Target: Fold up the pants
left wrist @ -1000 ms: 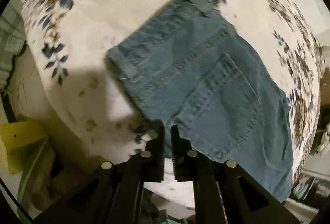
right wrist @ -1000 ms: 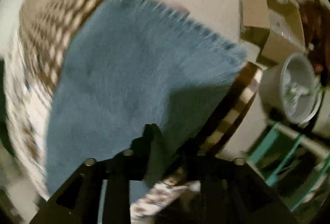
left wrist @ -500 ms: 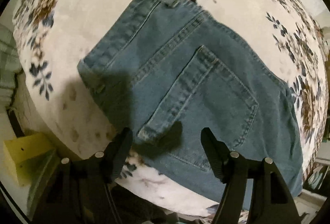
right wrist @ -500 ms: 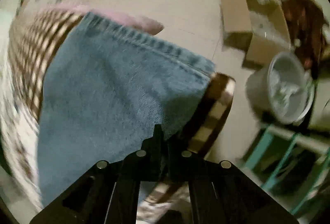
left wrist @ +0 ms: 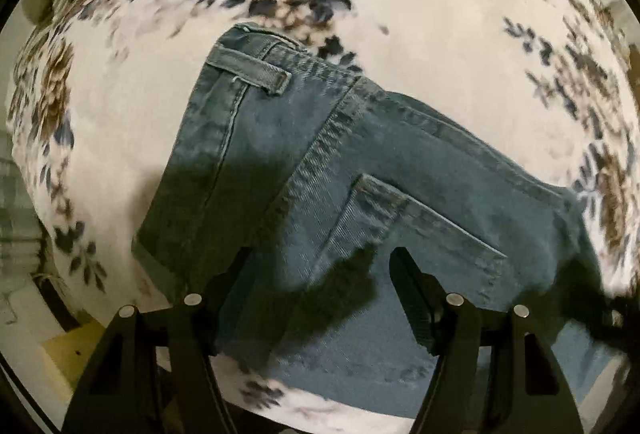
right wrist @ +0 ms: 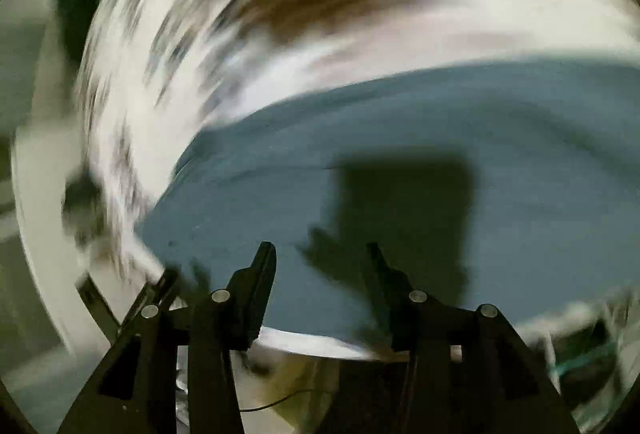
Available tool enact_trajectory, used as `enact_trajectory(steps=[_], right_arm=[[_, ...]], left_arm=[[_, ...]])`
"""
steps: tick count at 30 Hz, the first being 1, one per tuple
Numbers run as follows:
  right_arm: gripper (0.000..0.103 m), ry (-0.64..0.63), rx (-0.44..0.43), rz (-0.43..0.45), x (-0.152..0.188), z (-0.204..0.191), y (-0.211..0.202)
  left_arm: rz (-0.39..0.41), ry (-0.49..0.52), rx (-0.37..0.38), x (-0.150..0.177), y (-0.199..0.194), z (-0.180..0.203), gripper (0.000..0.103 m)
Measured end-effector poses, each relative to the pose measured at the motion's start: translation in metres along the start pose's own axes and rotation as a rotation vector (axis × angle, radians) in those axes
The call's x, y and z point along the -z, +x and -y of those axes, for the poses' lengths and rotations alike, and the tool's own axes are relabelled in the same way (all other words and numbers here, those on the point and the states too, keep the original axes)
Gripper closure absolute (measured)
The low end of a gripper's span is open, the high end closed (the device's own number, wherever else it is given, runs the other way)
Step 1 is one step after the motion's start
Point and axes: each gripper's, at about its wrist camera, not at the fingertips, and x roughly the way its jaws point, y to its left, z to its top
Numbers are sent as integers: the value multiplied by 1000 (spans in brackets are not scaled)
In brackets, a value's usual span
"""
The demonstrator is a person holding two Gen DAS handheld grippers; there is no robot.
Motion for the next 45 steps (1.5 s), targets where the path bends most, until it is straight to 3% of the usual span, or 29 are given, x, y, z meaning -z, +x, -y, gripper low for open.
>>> enact_trajectory(steps=[3, 6, 8, 12, 16, 18, 20, 22, 25, 27, 30, 32, 33, 36, 41, 42, 44, 45], right_arm=[[62, -41, 81, 5, -37, -33, 31], [71, 27, 96, 118, -69, -28, 13], [71, 71, 85, 150, -81, -22, -2], [69, 31, 17, 94, -65, -30, -26], [69, -7, 16, -24, -44, -42, 2], [71, -8, 88, 2, -44, -33, 20], [78, 9, 145, 89, -44, -24, 20], [78, 83, 98, 152, -44, -16, 3], [69, 70, 53, 213, -21, -7, -29], [58, 97, 45, 228, 10, 17, -48], [58, 184, 69, 231, 58, 65, -62], [58, 270, 69, 225, 91, 94, -56], [58, 341, 52, 221, 110, 117, -56], [58, 517, 5, 204, 154, 164, -42], [58, 686, -70, 225, 186, 213, -16], [63, 692, -87, 240, 185, 218, -13], [89, 684, -43, 282, 185, 219, -11], [90, 681, -30, 288, 188, 218, -10]], left_arm=[[-24, 14, -16, -14, 15, -6, 36], [-47, -1, 4, -19, 24, -18, 36], [-58, -17, 22, -21, 23, -27, 36], [-61, -48, 39, -17, 14, -48, 36], [-58, -78, 38, -7, 12, -70, 36], [-51, -94, 16, 2, 11, -78, 36], [-43, -139, 21, 5, 6, -91, 36], [-28, -176, 15, 10, 1, -104, 36], [-36, -229, 22, 22, 6, -127, 36], [-67, -282, 51, 33, 10, -149, 36], [-75, -376, 110, 35, 23, -156, 37], [-59, -381, 134, 32, 29, -155, 51], [-42, -370, 140, 35, 30, -156, 68], [16, -301, 64, 30, 28, -146, 85], [43, -255, 49, 33, 15, -135, 88], [43, -242, 42, 35, 12, -135, 88], [32, -235, 40, 34, 13, -136, 87], [17, -229, 38, 32, 16, -133, 87]])
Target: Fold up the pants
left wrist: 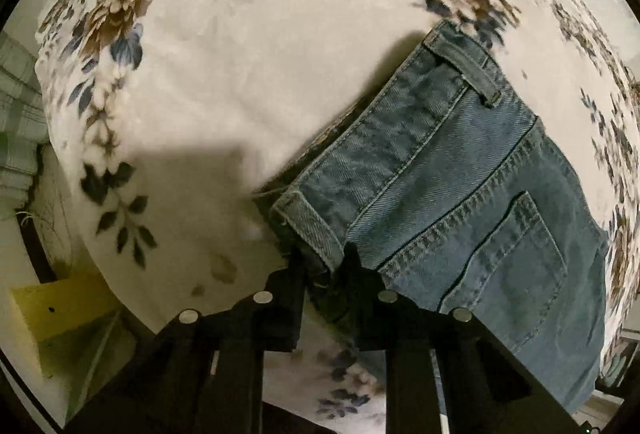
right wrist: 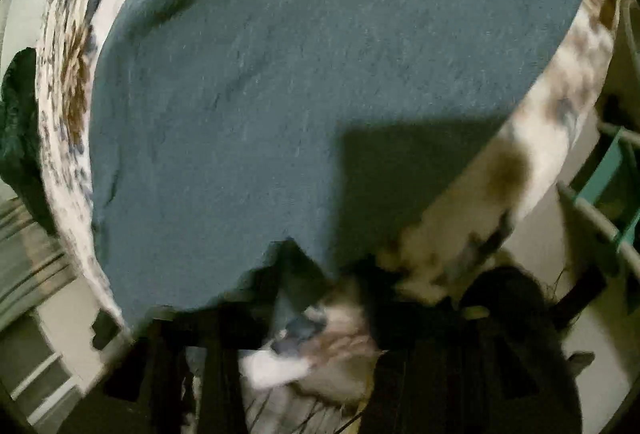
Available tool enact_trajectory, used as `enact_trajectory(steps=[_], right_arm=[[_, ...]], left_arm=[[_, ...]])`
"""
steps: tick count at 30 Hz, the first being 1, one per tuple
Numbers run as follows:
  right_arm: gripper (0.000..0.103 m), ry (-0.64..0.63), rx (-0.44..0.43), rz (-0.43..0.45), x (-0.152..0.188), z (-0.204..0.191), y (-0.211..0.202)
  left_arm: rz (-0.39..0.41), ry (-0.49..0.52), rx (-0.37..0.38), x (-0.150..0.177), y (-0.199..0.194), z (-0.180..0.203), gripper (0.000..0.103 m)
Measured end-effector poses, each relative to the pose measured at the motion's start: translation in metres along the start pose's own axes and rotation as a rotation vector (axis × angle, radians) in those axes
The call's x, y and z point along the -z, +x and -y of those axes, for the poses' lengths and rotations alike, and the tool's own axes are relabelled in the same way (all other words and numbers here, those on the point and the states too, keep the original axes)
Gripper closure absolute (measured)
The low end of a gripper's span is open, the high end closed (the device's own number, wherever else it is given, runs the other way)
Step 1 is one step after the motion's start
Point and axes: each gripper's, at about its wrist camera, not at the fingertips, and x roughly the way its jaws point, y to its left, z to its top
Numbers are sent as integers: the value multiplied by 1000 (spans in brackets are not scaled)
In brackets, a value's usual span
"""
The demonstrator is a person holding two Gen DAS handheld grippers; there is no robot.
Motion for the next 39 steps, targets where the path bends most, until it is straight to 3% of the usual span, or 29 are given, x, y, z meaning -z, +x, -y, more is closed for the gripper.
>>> enact_trajectory(steps=[4, 6, 7, 8, 9, 10, 13, 16, 19, 25, 27, 29, 32, 33, 34, 36, 39], right_arm=[[90, -67, 23, 4, 1, -1, -1], [85, -92, -41, -31, -4, 4, -7], [81, -91, -74, -43, -5, 3, -7], [67, -86, -120, -42, -8, 11, -15], [55, -76, -152, 2, -14, 23, -31], [54, -62, -161, 52, -19, 35, -46], [54, 47, -196, 231, -49, 93, -93], [54, 151, -225, 347, -81, 143, -124], [54, 210, -253, 439, -124, 194, -151], [54, 237, -341, 502, -171, 234, -151], [54, 241, -388, 530, -182, 243, -155], [54, 281, -441, 504, -185, 252, -157], [54, 248, -448, 488, -179, 247, -153], [54, 227, -458, 475, -179, 248, -150], [54, 218, -465, 460, -180, 248, -143], [54, 206, -511, 472, -187, 255, -138], [53, 217, -572, 506, -203, 251, -134]], left_arm=[[-30, 49, -54, -14, 2, 32, 84], [-17, 107, -95, -20, -13, 52, 82], [-5, 144, -109, -15, -23, 63, 82], [6, 170, -114, -11, -31, 71, 81], [19, 205, -118, -4, -39, 84, 74], [27, 233, -115, 3, -41, 101, 65], [26, 323, -52, 48, -58, 127, 50], [-23, 456, 16, 94, -51, 179, 38], [-59, 596, 63, 140, -36, 234, 38], [-117, 769, 67, 200, 6, 304, 38], [-139, 776, 44, 205, 17, 311, 38], [-158, 773, 28, 207, 28, 313, 37], [-175, 769, 58, 204, 38, 314, 17], [-191, 781, 74, 203, 42, 319, 3], [-204, 802, 69, 205, 46, 324, 0], [-198, 834, 4, 213, 51, 333, 0], [-188, 775, -4, 215, 51, 334, 0]])
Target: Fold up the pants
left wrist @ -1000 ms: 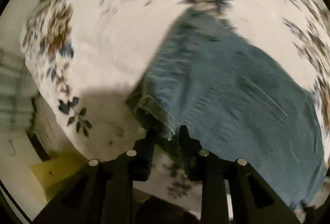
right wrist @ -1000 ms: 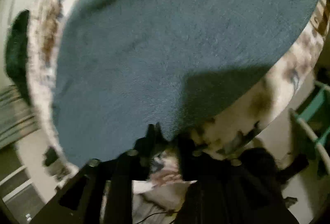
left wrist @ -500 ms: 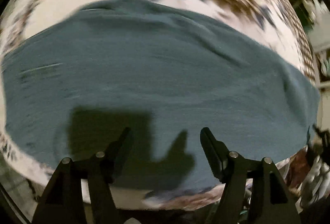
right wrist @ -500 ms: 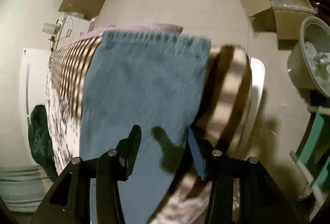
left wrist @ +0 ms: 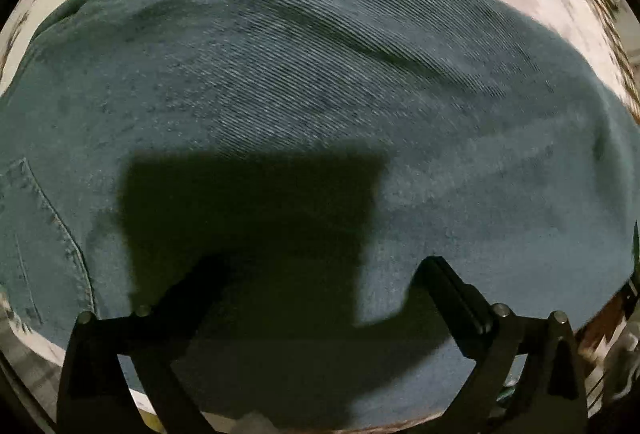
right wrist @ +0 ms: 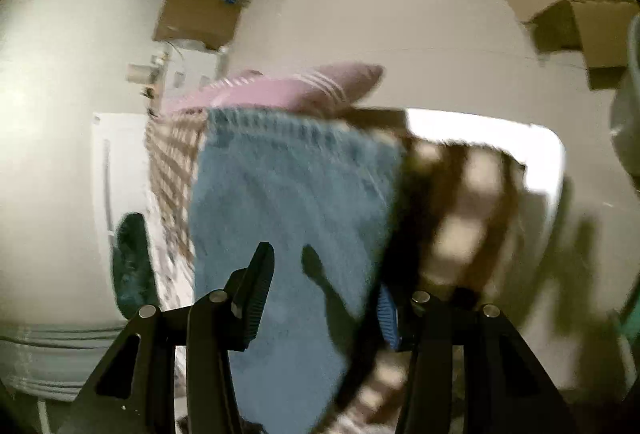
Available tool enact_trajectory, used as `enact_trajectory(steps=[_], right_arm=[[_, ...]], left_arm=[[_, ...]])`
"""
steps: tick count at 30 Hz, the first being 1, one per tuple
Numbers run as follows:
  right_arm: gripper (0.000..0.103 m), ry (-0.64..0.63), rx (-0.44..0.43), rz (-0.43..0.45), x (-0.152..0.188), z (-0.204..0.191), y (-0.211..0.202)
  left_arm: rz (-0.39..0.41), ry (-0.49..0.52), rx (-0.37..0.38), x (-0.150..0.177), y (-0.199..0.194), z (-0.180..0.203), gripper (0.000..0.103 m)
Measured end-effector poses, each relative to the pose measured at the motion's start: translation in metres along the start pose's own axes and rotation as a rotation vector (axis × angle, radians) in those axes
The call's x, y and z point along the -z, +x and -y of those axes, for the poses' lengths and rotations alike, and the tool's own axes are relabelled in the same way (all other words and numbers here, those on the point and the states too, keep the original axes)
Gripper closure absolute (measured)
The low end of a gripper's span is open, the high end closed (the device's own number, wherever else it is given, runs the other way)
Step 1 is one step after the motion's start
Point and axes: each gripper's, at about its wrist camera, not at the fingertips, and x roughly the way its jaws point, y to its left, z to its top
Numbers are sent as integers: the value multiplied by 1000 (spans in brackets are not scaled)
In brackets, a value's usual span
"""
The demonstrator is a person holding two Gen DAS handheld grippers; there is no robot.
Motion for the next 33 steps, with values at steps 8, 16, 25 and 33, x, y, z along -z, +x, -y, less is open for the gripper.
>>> enact_trajectory(steps=[8, 16, 25, 33], right_arm=[[92, -36, 3, 60, -8, -27, 12], [93, -336, -81, 49, 47, -159, -21], [93, -745, -139, -145, 201, -279, 27], [93, -1100, -10, -418, 386, -263, 141]], left_arm=[[15, -55, 20, 4, -8, -3, 0], [101, -186, 104, 16, -60, -64, 0], [191, -315, 140, 51, -95, -158, 0], [157, -456, 85, 92, -79, -241, 0]])
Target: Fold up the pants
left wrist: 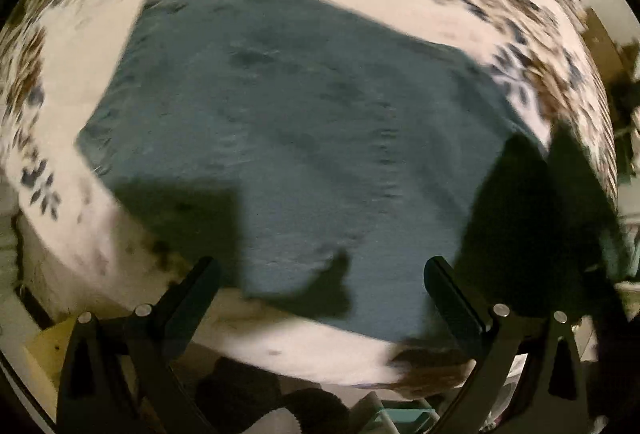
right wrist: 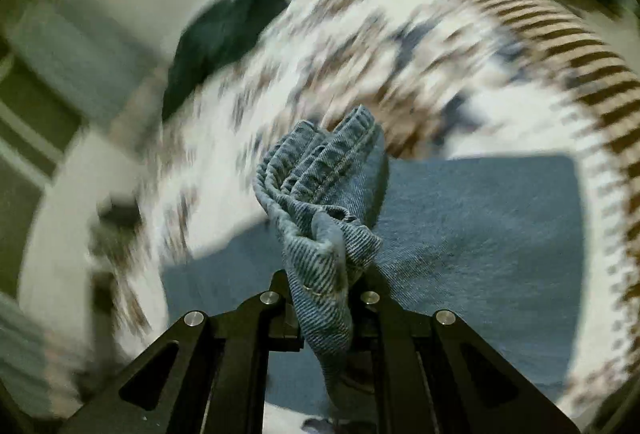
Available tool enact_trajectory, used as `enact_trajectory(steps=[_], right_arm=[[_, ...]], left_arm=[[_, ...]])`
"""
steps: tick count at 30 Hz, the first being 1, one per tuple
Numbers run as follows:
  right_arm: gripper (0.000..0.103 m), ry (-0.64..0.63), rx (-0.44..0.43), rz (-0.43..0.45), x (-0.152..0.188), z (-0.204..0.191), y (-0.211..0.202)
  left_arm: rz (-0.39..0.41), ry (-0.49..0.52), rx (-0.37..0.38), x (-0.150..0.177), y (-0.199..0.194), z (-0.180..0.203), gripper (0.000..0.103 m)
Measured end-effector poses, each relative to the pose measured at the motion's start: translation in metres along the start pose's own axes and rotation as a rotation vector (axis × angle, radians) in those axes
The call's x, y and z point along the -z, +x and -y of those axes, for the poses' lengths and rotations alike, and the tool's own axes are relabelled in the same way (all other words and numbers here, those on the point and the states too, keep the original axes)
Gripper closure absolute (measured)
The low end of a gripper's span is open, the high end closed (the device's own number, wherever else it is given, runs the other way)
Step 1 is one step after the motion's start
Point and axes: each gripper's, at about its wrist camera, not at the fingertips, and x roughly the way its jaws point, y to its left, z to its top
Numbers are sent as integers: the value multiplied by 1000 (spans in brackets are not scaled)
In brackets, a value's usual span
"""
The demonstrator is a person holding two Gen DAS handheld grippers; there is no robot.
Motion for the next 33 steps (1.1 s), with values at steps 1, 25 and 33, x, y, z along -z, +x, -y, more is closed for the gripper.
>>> enact_trajectory(steps=[1, 25, 33], right_arm=[[93, -36, 11, -29, 9, -10, 15], [43, 69, 50, -478, 58, -24, 124], [34, 155, 4, -441, 57, -15, 121]], left_arm=[[1, -12, -11, 1, 0, -11, 0], [75, -449, 8, 6, 9, -166, 0], [223, -620, 186, -16, 27, -205, 43]])
